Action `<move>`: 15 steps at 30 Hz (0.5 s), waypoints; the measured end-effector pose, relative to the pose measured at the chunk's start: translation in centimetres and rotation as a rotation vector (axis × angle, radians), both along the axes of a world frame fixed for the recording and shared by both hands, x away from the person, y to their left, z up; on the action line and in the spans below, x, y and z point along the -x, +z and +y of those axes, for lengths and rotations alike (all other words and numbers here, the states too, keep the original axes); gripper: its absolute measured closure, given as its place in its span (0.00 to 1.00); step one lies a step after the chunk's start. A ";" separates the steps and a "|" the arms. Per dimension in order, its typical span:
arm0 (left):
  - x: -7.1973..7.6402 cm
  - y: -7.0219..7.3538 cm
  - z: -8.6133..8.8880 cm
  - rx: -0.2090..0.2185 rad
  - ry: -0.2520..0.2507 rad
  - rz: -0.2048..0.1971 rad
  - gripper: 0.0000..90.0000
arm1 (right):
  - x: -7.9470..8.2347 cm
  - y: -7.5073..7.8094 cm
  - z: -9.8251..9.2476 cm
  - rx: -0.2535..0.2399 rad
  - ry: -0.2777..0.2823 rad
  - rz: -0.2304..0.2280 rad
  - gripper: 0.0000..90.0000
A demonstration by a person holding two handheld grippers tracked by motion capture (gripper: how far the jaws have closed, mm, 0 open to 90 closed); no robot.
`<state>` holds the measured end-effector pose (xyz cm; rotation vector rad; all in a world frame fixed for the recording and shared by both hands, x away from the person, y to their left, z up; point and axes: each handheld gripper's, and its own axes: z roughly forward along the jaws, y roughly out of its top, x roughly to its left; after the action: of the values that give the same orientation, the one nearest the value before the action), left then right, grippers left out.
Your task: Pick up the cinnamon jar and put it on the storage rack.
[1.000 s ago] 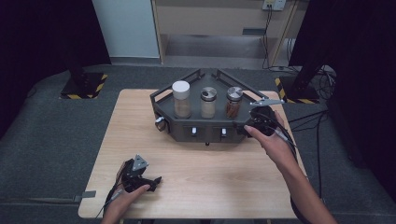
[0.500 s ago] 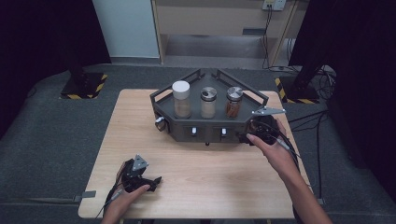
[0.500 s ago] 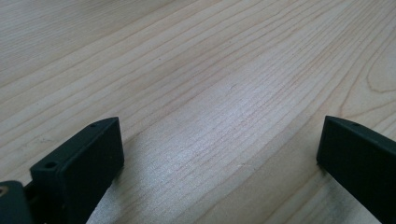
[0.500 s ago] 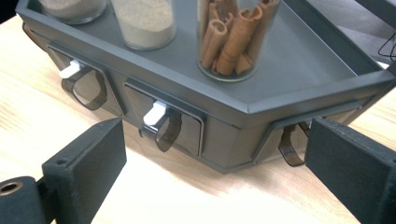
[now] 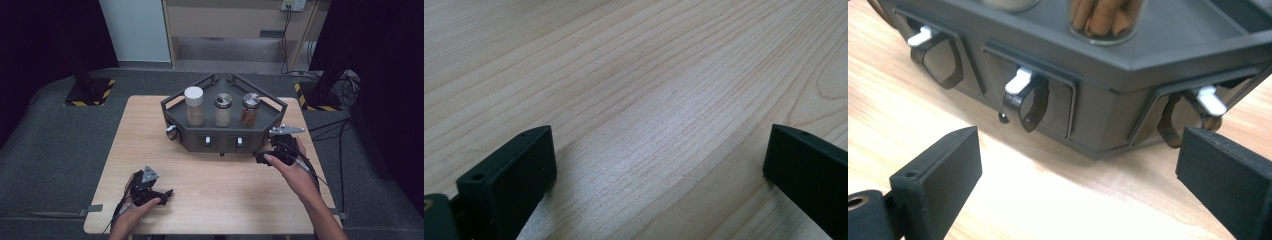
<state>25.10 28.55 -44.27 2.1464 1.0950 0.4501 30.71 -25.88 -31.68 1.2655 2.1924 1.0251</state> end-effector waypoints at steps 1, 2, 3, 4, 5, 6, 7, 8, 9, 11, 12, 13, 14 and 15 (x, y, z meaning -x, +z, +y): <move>0.0 0.0 0.0 0.000 0.000 0.000 0.00 | 0.1 -0.1 0.0 -0.001 0.002 0.004 0.05; 0.0 0.0 0.0 0.000 0.000 0.000 0.00 | 0.1 -0.3 0.0 0.001 0.004 0.004 0.05; 0.0 0.0 0.0 0.000 0.000 0.000 0.00 | 0.2 -0.4 0.0 0.004 0.005 0.005 0.05; 0.0 0.0 0.0 0.000 0.000 0.000 0.00 | 0.3 -0.5 0.0 0.004 0.005 0.007 0.05; 0.0 0.0 0.0 0.000 0.000 0.000 0.00 | 0.4 -0.6 -0.1 0.001 0.005 0.008 0.05; 0.0 0.0 0.0 0.000 0.000 0.000 0.00 | 0.5 -0.7 -0.1 -0.002 0.006 0.008 0.05; 0.0 0.0 0.0 0.000 0.000 0.000 0.00 | 0.6 -0.8 -0.1 -0.003 0.009 0.009 0.05; 0.0 0.0 0.0 0.000 0.000 0.000 0.00 | 0.6 -0.9 -0.1 -0.004 0.011 0.011 0.05; 0.0 0.0 0.0 0.000 0.000 0.000 0.00 | 0.7 -1.0 -0.2 -0.005 0.014 0.013 0.05; 0.0 0.0 0.0 0.000 0.000 0.000 0.00 | 0.9 -1.3 -0.1 -0.008 0.015 0.015 0.05; 0.0 0.0 0.0 0.000 0.000 0.000 0.00 | 1.0 -1.4 -0.1 -0.005 0.017 0.016 0.05; 0.0 0.0 0.0 0.000 0.000 0.000 0.00 | 1.0 -1.6 -0.1 -0.005 0.018 0.017 0.05; 0.0 0.0 0.0 0.000 0.000 0.000 0.00 | 1.1 -1.8 -0.1 -0.005 0.019 0.021 0.05; 0.0 0.0 0.0 0.000 0.000 0.000 0.00 | 1.2 -1.9 -0.1 -0.003 0.019 0.023 0.05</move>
<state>25.10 28.54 -44.26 2.1466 1.0951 0.4500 29.53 -25.95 -33.59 1.2657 2.2247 1.0264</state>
